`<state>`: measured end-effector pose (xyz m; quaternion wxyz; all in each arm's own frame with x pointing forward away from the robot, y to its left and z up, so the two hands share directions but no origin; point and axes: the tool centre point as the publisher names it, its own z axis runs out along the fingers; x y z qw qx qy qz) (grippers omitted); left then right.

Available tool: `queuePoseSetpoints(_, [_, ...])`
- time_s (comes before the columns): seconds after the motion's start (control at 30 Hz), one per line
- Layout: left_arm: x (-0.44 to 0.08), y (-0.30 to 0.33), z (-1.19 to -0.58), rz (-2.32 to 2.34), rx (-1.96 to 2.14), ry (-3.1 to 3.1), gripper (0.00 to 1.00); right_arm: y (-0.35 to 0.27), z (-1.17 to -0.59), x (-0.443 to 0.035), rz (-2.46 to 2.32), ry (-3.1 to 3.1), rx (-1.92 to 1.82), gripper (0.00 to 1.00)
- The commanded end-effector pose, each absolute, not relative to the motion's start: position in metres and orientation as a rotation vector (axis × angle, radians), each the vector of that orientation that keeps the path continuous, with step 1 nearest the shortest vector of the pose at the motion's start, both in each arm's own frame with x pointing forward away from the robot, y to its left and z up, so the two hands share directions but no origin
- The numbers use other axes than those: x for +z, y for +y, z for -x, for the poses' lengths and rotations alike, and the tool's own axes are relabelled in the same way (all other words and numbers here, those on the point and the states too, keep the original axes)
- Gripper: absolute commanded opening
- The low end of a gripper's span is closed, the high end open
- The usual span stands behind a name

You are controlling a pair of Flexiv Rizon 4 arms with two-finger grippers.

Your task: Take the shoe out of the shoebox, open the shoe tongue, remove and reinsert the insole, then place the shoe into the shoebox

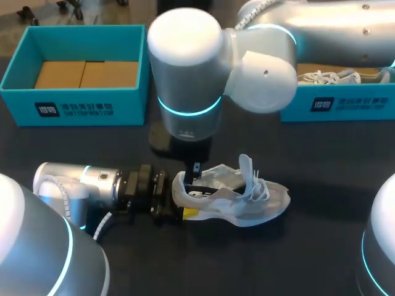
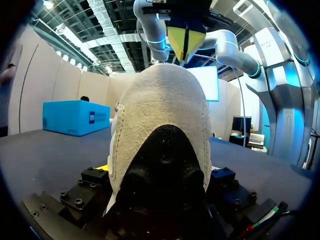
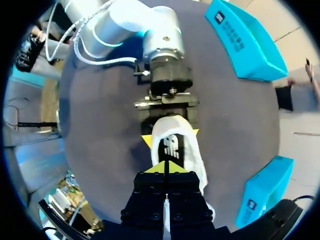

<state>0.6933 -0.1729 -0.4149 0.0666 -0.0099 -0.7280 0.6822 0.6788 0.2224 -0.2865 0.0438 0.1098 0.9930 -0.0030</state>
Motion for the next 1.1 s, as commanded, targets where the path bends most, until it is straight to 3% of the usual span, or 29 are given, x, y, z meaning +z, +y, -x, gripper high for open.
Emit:
queuePoseSetpoints(0.03, [-0.415, -0.174, -0.692, 0.026, 2.061, -2.196, 0.00, 0.219, -0.686, -0.300, -0.334, 3.055, 0.014, 0.00])
queuePoseSetpoints(0.33, [-0.415, -0.174, -0.692, 0.026, 2.061, -2.196, 0.00, 0.219, -0.686, -0.300, -0.334, 3.055, 0.014, 0.00])
queuePoseSetpoints(1.1, [-0.415, -0.174, -0.692, 0.026, 2.061, -2.196, 0.00, 0.212, -0.700, -0.357, -0.234, 3.074, 0.040, 0.00])
